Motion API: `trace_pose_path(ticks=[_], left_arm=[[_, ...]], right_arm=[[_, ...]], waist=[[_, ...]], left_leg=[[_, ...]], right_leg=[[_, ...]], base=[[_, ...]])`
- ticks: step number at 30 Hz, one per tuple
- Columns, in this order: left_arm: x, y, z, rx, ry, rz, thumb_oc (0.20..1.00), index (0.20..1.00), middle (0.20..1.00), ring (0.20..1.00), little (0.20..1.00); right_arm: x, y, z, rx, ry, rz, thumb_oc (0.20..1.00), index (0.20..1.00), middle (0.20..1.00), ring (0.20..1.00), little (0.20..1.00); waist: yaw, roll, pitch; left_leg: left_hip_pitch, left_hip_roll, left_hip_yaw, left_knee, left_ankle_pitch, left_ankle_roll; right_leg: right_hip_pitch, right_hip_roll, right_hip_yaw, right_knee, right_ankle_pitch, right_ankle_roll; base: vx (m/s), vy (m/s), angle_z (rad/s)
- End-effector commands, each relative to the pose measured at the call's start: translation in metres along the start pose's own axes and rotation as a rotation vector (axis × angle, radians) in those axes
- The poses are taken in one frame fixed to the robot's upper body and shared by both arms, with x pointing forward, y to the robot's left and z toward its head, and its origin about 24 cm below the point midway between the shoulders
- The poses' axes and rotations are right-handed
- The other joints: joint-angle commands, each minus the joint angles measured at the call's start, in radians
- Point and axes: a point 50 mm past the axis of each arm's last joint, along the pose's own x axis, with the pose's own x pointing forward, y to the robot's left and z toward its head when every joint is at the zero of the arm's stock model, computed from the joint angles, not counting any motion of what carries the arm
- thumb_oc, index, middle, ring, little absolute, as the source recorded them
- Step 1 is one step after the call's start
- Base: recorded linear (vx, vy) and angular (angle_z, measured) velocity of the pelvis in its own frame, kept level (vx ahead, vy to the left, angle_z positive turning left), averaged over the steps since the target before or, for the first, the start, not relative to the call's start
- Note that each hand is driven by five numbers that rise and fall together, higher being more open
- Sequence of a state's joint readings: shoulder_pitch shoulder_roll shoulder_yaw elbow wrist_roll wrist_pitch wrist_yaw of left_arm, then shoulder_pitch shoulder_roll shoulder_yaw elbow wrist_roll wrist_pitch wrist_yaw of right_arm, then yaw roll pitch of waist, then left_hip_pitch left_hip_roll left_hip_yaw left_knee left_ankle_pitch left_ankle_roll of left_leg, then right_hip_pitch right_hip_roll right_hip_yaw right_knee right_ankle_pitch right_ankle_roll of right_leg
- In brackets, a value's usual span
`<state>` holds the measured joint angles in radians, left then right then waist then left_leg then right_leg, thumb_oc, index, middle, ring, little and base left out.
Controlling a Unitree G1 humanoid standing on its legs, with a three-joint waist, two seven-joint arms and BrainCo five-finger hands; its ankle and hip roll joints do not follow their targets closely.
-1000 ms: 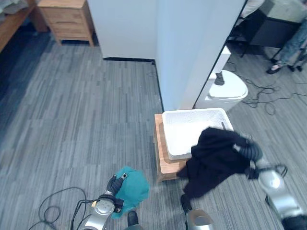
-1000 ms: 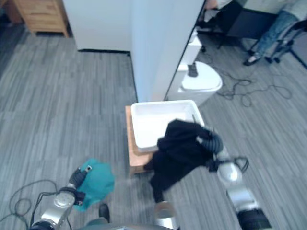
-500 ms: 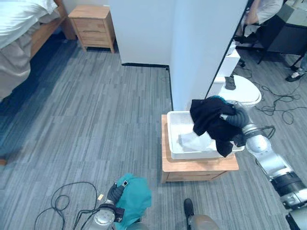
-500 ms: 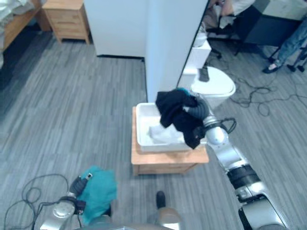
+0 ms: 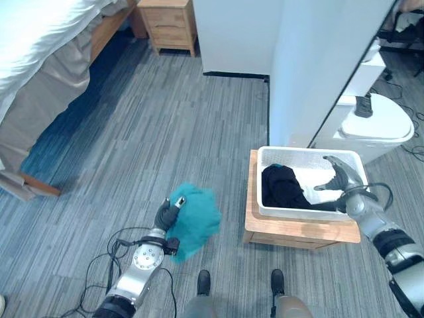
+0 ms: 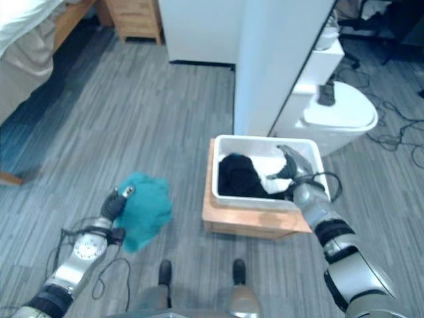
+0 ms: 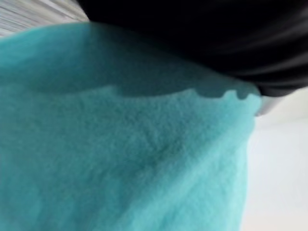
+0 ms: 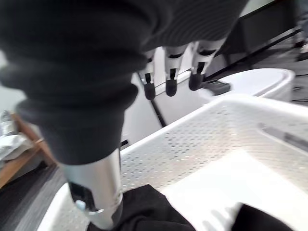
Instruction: Tidy up the quilt and then pick up the clothes from the bed and put them into the laundry hamper.
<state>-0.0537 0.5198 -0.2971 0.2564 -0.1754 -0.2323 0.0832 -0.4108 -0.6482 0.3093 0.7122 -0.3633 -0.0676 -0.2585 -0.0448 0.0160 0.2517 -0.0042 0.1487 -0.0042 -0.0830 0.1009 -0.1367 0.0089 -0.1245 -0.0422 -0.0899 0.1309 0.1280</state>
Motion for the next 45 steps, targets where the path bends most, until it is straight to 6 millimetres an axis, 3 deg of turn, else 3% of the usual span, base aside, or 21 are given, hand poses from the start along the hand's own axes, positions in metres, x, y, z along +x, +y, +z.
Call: trace_pose_path(ticks=[1, 2, 4, 5, 7, 12, 16, 18, 19, 20, 22, 23, 25, 32, 34, 37, 39, 41, 42, 44, 45], left_arm=[[0.021, 0.012, 0.058, 0.068, -0.283, 0.021, 0.2, 0.2, 0.2, 0.2, 0.2], [0.021, 0.011, 0.057, 0.069, -0.283, 0.018, 0.2, 0.2, 0.2, 0.2, 0.2], [0.031, 0.013, 0.088, 0.077, -0.402, 0.039, 0.2, 0.2, 0.2, 0.2, 0.2], [0.031, 0.013, 0.088, 0.077, -0.402, 0.039, 0.2, 0.2, 0.2, 0.2, 0.2], [0.04, 0.011, 0.114, 0.098, -0.503, 0.051, 0.2, 0.2, 0.2, 0.2, 0.2], [0.085, -0.003, 0.163, 0.185, -0.602, 0.119, 0.2, 0.2, 0.2, 0.2, 0.2], [0.104, 0.001, 0.183, 0.261, -0.611, 0.178, 0.2, 0.2, 0.2, 0.2, 0.2], [0.127, 0.017, 0.196, 0.32, -0.549, 0.267, 0.2, 0.2, 0.2, 0.2, 0.2], [0.135, 0.019, 0.19, 0.296, -0.477, 0.267, 0.2, 0.2, 0.2, 0.2, 0.2], [0.14, 0.022, 0.18, 0.271, -0.41, 0.25, 1.0, 1.0, 1.0, 1.0, 1.0], [0.147, 0.017, 0.144, 0.222, -0.22, 0.203, 1.0, 1.0, 1.0, 1.0, 1.0], [0.147, 0.017, 0.144, 0.221, -0.221, 0.203, 1.0, 1.0, 1.0, 1.0, 1.0], [0.144, 0.009, 0.112, 0.218, -0.105, 0.149, 1.0, 1.0, 1.0, 1.0, 1.0], [0.126, -0.02, 0.091, 0.091, -0.131, 0.081, 1.0, 1.0, 1.0, 1.0, 1.0], [0.119, -0.021, 0.093, 0.04, -0.174, 0.083, 1.0, 1.0, 1.0, 1.0, 1.0], [0.089, -0.006, 0.074, -0.11, -0.203, 0.127, 1.0, 1.0, 1.0, 1.0, 1.0], [0.07, 0.009, 0.047, -0.075, -0.136, 0.151, 1.0, 1.0, 1.0, 1.0, 1.0], [0.038, 0.026, -0.01, -0.034, 0.078, 0.212, 1.0, 1.0, 1.0, 1.0, 1.0], [0.038, 0.026, -0.011, -0.034, 0.079, 0.212, 1.0, 1.0, 1.0, 1.0, 1.0], [0.007, 0.027, -0.064, -0.016, 0.326, 0.238, 1.0, 1.0, 1.0, 1.0, 1.0], [-0.022, 0.024, -0.099, 0.021, 0.506, 0.234, 1.0, 1.0, 1.0, 1.0, 1.0]], right_arm=[[-0.045, 0.021, -0.048, -0.058, 0.107, 0.026, 1.0, 1.0, 1.0, 1.0, 1.0], [-0.046, 0.021, -0.049, -0.058, 0.109, 0.027, 1.0, 1.0, 1.0, 1.0, 1.0], [-0.089, 0.065, -0.072, -0.016, 0.216, 0.176, 1.0, 1.0, 1.0, 1.0, 1.0], [-0.089, 0.065, -0.072, -0.016, 0.216, 0.176, 1.0, 1.0, 1.0, 1.0, 1.0], [-0.124, 0.094, -0.088, 0.033, 0.319, 0.281, 1.0, 1.0, 1.0, 1.0, 1.0], [-0.192, 0.155, -0.106, -0.011, 0.483, 0.626, 1.0, 1.0, 1.0, 1.0, 1.0], [-0.204, 0.164, -0.111, -0.036, 0.535, 0.687, 1.0, 1.0, 1.0, 1.0, 1.0], [-0.202, 0.166, -0.112, -0.04, 0.574, 0.687, 1.0, 1.0, 1.0, 1.0, 1.0], [-0.197, 0.166, -0.111, -0.037, 0.575, 0.677, 1.0, 1.0, 1.0, 1.0, 1.0], [-0.194, 0.166, -0.11, -0.039, 0.575, 0.675, 1.0, 1.0, 1.0, 1.0, 1.0], [-0.185, 0.164, -0.108, 0.0, 0.601, 0.648, 1.0, 1.0, 1.0, 1.0, 1.0], [-0.184, 0.164, -0.108, 0.0, 0.601, 0.647, 1.0, 1.0, 1.0, 1.0, 1.0], [-0.172, 0.161, -0.103, 0.018, 0.581, 0.619, 1.0, 1.0, 1.0, 1.0, 1.0], [-0.172, 0.164, -0.097, 0.057, 0.569, 0.602, 1.0, 1.0, 1.0, 1.0, 1.0], [-0.177, 0.168, -0.097, 0.071, 0.582, 0.612, 1.0, 1.0, 1.0, 1.0, 1.0], [-0.193, 0.178, -0.096, 0.122, 0.646, 0.64, 1.0, 1.0, 1.0, 1.0, 1.0], [-0.197, 0.182, -0.095, 0.144, 0.665, 0.652, 1.0, 1.0, 1.0, 1.0, 1.0], [-0.2, 0.186, -0.092, 0.162, 0.672, 0.667, 1.0, 1.0, 1.0, 1.0, 1.0], [-0.2, 0.186, -0.092, 0.161, 0.672, 0.668, 1.0, 1.0, 1.0, 1.0, 1.0], [-0.192, 0.186, -0.088, 0.184, 0.666, 0.647, 1.0, 1.0, 1.0, 1.0, 1.0], [-0.187, 0.185, -0.086, 0.2, 0.669, 0.633, 1.0, 1.0, 1.0, 1.0, 1.0]], waist=[[-0.076, -0.032, -0.035], [-0.074, -0.031, -0.038], [-0.112, -0.034, -0.05], [-0.112, -0.034, -0.05], [-0.149, -0.033, -0.059], [-0.228, -0.03, -0.046], [-0.262, -0.017, -0.031], [-0.3, 0.01, -0.002], [-0.307, 0.019, 0.006], [-0.313, 0.027, 0.018], [-0.33, 0.042, 0.043], [-0.33, 0.043, 0.044], [-0.334, 0.053, 0.053], [-0.29, 0.054, 0.041], [-0.269, 0.052, 0.035], [-0.207, 0.04, 0.01], [-0.186, 0.032, -0.004], [-0.157, 0.024, -0.03], [-0.157, 0.023, -0.03], [-0.145, 0.015, -0.044], [-0.139, 0.011, -0.049]], left_leg=[[0.1, 0.018, 0.093, -0.004, -0.124, 0.002], [0.102, 0.018, 0.094, -0.004, -0.132, 0.002], [0.118, 0.021, 0.108, -0.004, -0.137, 0.001], [0.118, 0.021, 0.108, -0.004, -0.137, 0.001], [0.128, 0.024, 0.124, -0.004, -0.14, -0.001], [0.118, 0.029, 0.158, -0.004, -0.132, -0.013], [0.091, 0.033, 0.18, -0.004, -0.121, -0.02], [0.031, 0.028, 0.209, -0.004, -0.103, -0.024], [0.02, 0.028, 0.217, -0.004, -0.098, -0.024], [0.012, 0.029, 0.228, -0.004, -0.094, -0.025], [0.0, 0.029, 0.24, -0.004, -0.085, -0.026], [0.0, 0.03, 0.24, -0.004, -0.086, -0.026], [0.002, 0.035, 0.249, -0.004, -0.083, -0.029], [0.045, 0.039, 0.228, -0.004, -0.09, -0.029], [0.055, 0.038, 0.218, -0.004, -0.094, -0.028], [0.085, 0.035, 0.188, -0.004, -0.104, -0.024], [0.101, 0.036, 0.178, -0.004, -0.109, -0.022], [0.119, 0.036, 0.171, -0.004, -0.115, -0.02], [0.12, 0.036, 0.171, -0.004, -0.115, -0.019], [0.128, 0.035, 0.166, -0.004, -0.117, -0.015], [0.132, 0.034, 0.166, -0.004, -0.12, -0.013]], right_leg=[[0.019, -0.007, 0.071, 0.003, -0.154, 0.009], [0.022, -0.007, 0.071, 0.003, -0.161, 0.01], [0.026, -0.006, 0.086, 0.003, -0.163, 0.011], [0.026, -0.006, 0.087, 0.003, -0.163, 0.011], [0.029, -0.005, 0.101, 0.003, -0.165, 0.012], [-0.003, 0.004, 0.142, 0.003, -0.154, 0.017], [-0.049, 0.008, 0.169, 0.003, -0.141, 0.023], [-0.134, 0.017, 0.204, 0.003, -0.117, 0.034], [-0.151, 0.02, 0.212, 0.003, -0.113, 0.036], [-0.164, 0.021, 0.218, 0.003, -0.11, 0.037], [-0.181, 0.024, 0.225, 0.003, -0.11, 0.036], [-0.181, 0.024, 0.225, 0.003, -0.11, 0.036], [-0.18, 0.027, 0.227, 0.003, -0.114, 0.033], [-0.117, 0.021, 0.194, 0.003, -0.132, 0.016], [-0.097, 0.019, 0.182, 0.003, -0.137, 0.011], [-0.042, 0.014, 0.149, 0.003, -0.148, 0.001], [-0.018, 0.013, 0.139, 0.003, -0.152, -0.001], [0.007, 0.012, 0.13, 0.003, -0.154, -0.003], [0.008, 0.011, 0.129, 0.003, -0.155, -0.003], [0.018, 0.01, 0.128, 0.003, -0.155, -0.004], [0.023, 0.009, 0.127, 0.003, -0.155, -0.002]], base=[[0.03, -0.02, -0.24], [0.03, -0.014, -0.31], [0.04, -0.007, -0.39], [0.03, -0.014, -0.28], [0.04, -0.004, -0.16], [-0.01, -0.023, -0.21], [-0.1, -0.035, -0.38], [-0.21, -0.021, -0.35], [-0.15, 0.002, -0.37], [-0.08, 0.001, -0.53], [-0.07, -0.006, -0.36], [-0.05, -0.006, -0.06], [-0.02, -0.012, -0.08], [0.01, -0.024, 0.02], [0.04, -0.041, 0.3], [0.04, -0.003, 0.45], [0.06, 0.049, 0.37], [0.06, 0.066, 0.24], [0.03, 0.048, 0.06], [0.02, 0.07, 0.0], [0.02, 0.082, 0.02]])
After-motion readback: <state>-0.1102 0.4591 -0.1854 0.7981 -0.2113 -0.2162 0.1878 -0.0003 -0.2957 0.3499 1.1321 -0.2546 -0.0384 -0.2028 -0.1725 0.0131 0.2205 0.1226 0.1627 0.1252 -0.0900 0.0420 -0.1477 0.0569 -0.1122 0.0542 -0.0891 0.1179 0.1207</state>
